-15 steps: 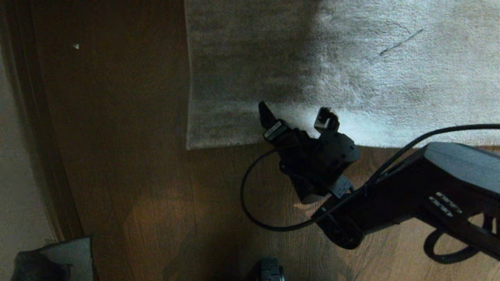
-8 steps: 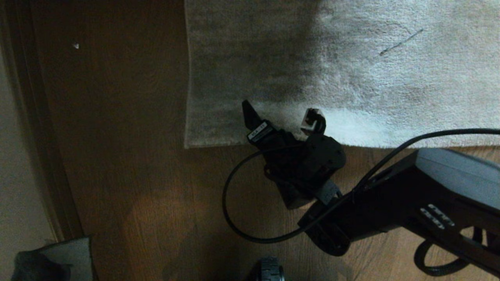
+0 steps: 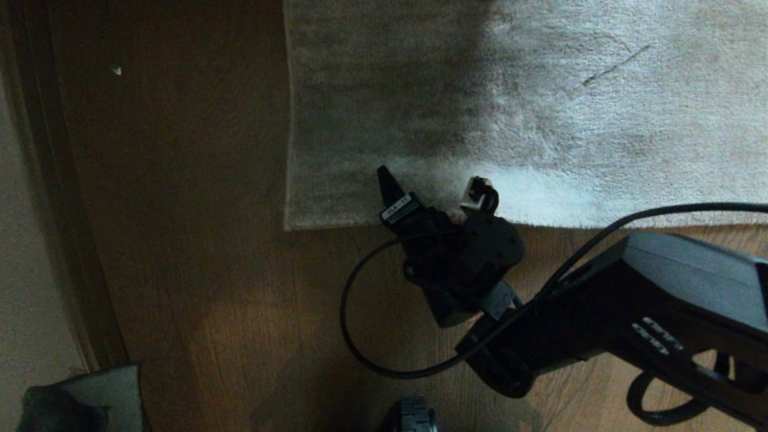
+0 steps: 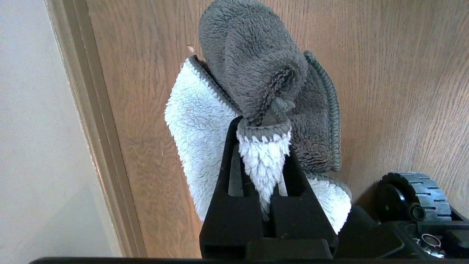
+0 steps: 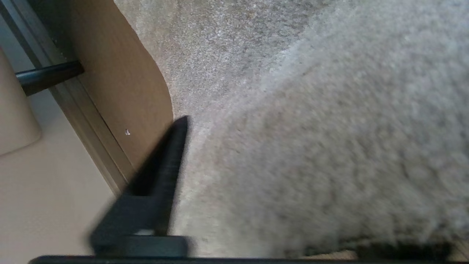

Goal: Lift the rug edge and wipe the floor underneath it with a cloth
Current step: Lift up the carpet

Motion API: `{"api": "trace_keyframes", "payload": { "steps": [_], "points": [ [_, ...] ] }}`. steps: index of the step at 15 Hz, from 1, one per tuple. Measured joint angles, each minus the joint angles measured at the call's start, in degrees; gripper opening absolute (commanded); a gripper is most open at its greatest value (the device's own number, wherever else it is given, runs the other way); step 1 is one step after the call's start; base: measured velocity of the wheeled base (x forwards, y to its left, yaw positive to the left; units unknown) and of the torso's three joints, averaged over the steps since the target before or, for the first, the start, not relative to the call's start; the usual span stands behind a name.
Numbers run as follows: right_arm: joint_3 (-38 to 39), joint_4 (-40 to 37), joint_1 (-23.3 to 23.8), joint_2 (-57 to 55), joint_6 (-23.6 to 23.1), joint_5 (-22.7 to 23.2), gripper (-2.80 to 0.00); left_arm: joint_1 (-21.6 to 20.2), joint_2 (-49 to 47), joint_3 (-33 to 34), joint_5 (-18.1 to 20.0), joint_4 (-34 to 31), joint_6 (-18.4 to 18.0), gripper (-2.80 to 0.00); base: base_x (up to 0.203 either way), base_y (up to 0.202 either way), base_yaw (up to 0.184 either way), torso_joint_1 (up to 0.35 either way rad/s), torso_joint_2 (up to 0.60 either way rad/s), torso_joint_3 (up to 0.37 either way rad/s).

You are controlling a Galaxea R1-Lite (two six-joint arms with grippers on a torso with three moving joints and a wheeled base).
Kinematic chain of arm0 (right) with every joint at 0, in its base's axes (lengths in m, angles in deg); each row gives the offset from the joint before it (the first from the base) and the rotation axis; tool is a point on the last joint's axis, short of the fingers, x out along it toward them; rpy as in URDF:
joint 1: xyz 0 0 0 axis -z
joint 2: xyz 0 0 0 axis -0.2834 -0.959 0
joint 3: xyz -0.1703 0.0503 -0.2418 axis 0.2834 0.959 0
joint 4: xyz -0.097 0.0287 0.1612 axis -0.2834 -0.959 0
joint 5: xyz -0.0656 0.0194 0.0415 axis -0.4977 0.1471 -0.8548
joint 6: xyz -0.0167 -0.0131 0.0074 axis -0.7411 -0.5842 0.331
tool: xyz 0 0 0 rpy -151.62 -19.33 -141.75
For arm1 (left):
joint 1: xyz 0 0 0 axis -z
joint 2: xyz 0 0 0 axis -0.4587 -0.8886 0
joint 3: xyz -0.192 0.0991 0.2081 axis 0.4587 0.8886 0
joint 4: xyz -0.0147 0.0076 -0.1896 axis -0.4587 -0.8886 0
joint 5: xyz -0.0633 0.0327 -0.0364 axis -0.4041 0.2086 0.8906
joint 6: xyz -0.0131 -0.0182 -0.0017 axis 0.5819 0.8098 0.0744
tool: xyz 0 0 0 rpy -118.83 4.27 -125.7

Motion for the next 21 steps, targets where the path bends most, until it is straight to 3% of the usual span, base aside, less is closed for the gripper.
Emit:
{"api": "trace_keyframes", "payload": {
  "steps": [14,21],
  "points": [
    [1.7,0.0,0.1,1.1,1.1,-0.1,-2.8,0.0,0.0,0.0,0.0,0.0,0.0,-2.8,0.0,0.0,0.0,0.0,0.0,0.0],
    [6.1,-0.1,1.3,8.2,5.1,0.0,-2.8,0.0,0.0,0.0,0.0,0.0,0.0,-2.8,0.0,0.0,0.0,0.0,0.0,0.0]
  ]
}}
